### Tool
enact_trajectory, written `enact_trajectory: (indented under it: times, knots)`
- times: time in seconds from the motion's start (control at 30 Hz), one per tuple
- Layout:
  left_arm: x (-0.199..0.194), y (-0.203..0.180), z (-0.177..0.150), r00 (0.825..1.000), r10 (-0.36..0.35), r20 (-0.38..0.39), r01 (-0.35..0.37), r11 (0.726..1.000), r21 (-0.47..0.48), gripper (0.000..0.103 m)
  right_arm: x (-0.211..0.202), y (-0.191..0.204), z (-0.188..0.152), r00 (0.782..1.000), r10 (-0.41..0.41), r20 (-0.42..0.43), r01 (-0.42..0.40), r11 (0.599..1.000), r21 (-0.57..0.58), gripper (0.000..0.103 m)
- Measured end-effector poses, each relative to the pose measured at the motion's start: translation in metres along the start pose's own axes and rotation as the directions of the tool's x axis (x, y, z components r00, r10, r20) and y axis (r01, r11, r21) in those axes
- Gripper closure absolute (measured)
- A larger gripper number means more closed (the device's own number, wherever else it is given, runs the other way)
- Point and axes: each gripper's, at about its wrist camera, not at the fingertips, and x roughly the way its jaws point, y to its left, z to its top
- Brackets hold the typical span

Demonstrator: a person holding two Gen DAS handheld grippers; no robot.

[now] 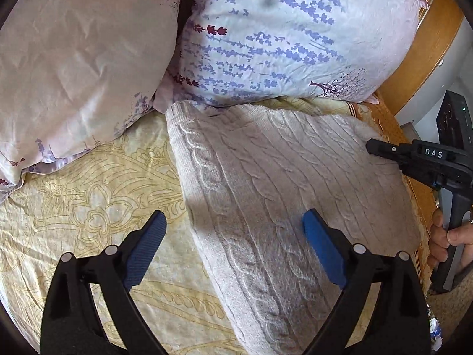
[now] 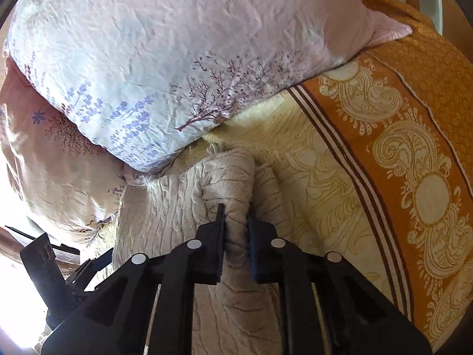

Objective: Fold small clothes

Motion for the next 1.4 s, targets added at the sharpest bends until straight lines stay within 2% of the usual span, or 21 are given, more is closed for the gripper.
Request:
enact_trajectory:
  times: [0.23, 0.3, 0.37, 0.43, 0.53, 0.57, 0.6, 0.67, 0.87, 0.93, 0.97, 1.0, 1.1, 1.33, 1.37, 1.4]
  knots:
    - [0.003, -0.009, 0.006, 1.000, 0.030, 0.005, -0.031, 0.999, 0.029, 0.008, -0.012, 0.008, 0.015, 0.997, -0.025, 0.072, 0.026, 1.000, -0.016, 0.095]
    - [0.003, -0.011, 0.008, 0.999, 0.046, 0.004, -0.047, 0.998, 0.038, 0.005, -0.015, 0.000, 0.017, 0.995, -0.046, 0.085, 0.046, 0.999, 0.003, 0.099]
    - [0.008, -0.015, 0.011, 0.998, 0.059, 0.005, -0.059, 0.997, 0.044, 0.003, -0.013, -0.011, 0.016, 0.997, -0.032, 0.064, 0.029, 0.999, 0.045, 0.099]
    - [0.010, -0.016, 0.010, 0.998, 0.055, 0.001, -0.055, 0.997, 0.046, 0.003, -0.011, -0.013, 0.013, 0.999, -0.026, 0.046, 0.024, 0.999, 0.037, 0.099]
    - [0.008, -0.010, 0.006, 0.999, 0.037, -0.005, -0.037, 0.999, 0.023, 0.003, -0.021, -0.011, 0.007, 0.998, 0.036, 0.055, -0.039, 0.998, 0.048, 0.096]
    - [0.007, -0.008, 0.005, 1.000, 0.025, -0.008, -0.025, 1.000, 0.010, 0.003, -0.026, -0.012, 0.005, 0.997, 0.061, 0.057, -0.064, 0.997, 0.053, 0.089]
    - [0.005, -0.005, 0.004, 1.000, 0.011, -0.011, -0.011, 1.000, -0.003, 0.003, -0.031, -0.013, 0.002, 0.995, 0.075, 0.058, -0.079, 0.995, 0.056, 0.069]
    - [0.003, 0.004, 0.000, 0.999, -0.036, -0.014, 0.035, 0.999, -0.030, 0.003, -0.038, -0.012, -0.005, 0.996, 0.072, 0.058, -0.074, 0.996, 0.044, 0.039]
    - [0.010, 0.013, -0.011, 0.990, -0.135, -0.041, 0.130, 0.986, -0.103, 0.004, -0.043, -0.019, -0.039, 0.999, 0.032, -0.031, -0.031, 0.999, 0.015, 0.040]
    - [0.012, 0.011, -0.013, 0.984, -0.172, -0.049, 0.165, 0.980, -0.113, 0.006, -0.037, -0.022, -0.050, 0.997, 0.031, -0.071, -0.029, 0.999, 0.019, 0.055]
    - [0.014, 0.008, -0.014, 0.980, -0.192, -0.054, 0.186, 0.977, -0.108, 0.015, -0.033, -0.021, -0.054, 0.995, 0.037, -0.096, -0.035, 0.999, 0.015, 0.088]
    - [0.016, 0.003, -0.013, 0.978, -0.200, -0.060, 0.194, 0.976, -0.101, 0.018, -0.033, -0.019, -0.057, 0.996, 0.013, -0.088, -0.013, 1.000, -0.003, 0.090]
    - [0.016, -0.010, -0.013, 0.980, -0.191, -0.057, 0.187, 0.980, -0.074, 0.019, -0.042, -0.014, -0.057, 0.999, -0.025, -0.031, 0.024, 1.000, -0.020, 0.091]
    - [0.020, -0.024, -0.020, 0.979, -0.192, -0.074, 0.191, 0.981, -0.029, 0.019, -0.028, -0.026, -0.063, 0.997, -0.070, -0.035, 0.071, 0.997, 0.011, 0.091]
    - [0.025, -0.025, -0.021, 0.977, -0.195, -0.081, 0.192, 0.981, -0.036, 0.019, -0.026, -0.027, -0.063, 0.997, -0.073, -0.030, 0.073, 0.997, 0.008, 0.089]
    - [0.029, -0.023, -0.022, 0.975, -0.205, -0.089, 0.201, 0.978, -0.053, 0.018, -0.023, -0.029, -0.063, 0.996, -0.080, -0.029, 0.080, 0.997, 0.005, 0.078]
